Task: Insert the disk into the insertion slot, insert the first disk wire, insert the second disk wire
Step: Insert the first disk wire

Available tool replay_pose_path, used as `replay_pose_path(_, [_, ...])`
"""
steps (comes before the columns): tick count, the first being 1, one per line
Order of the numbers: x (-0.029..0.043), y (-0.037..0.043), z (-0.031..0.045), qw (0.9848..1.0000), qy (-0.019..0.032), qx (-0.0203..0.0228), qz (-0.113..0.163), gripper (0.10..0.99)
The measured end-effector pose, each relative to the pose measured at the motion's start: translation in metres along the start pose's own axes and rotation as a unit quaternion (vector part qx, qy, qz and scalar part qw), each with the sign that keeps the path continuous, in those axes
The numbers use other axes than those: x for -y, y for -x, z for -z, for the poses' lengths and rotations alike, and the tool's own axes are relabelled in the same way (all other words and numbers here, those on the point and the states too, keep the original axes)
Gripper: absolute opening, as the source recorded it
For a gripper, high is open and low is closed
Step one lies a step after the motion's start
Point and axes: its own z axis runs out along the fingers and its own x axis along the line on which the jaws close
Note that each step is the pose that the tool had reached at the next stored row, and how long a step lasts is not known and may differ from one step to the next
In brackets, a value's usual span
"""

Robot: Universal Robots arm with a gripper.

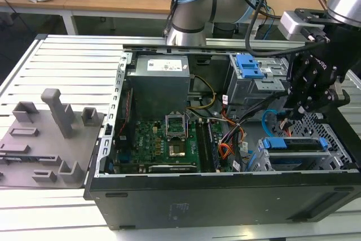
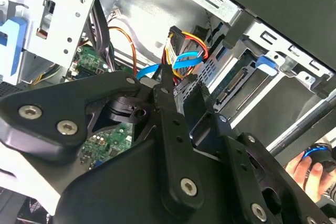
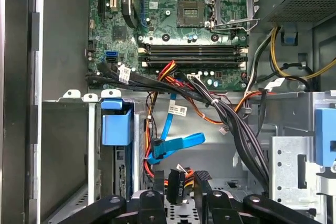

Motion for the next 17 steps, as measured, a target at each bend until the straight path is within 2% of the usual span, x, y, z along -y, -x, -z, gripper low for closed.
replay_pose_path(5, [0.0,0.0001,-0.0005,1.0,0.0,0.0001,0.0,0.349])
replay_pose_path(6, [0.0,0.0,-0.0005,1.0,0.0,0.0001,0.0,0.282])
replay_pose_path(7, [0.0,0.0,-0.0006,1.0,0.0,0.0002,0.0,0.282])
replay_pose_path(8, [0.0,0.0,-0.0007,1.0,0.0,0.0001,0.0,0.216])
replay_pose_path(9, [0.0,0.0,-0.0007,1.0,0.0,0.0001,0.0,0.216])
replay_pose_path(10, [0.0,0.0001,-0.0008,1.0,0.0,0.0002,0.0,0.169])
replay_pose_path(17, [0.0001,-0.0002,-0.0014,1.0,0.0,0.0003,0.0,0.169])
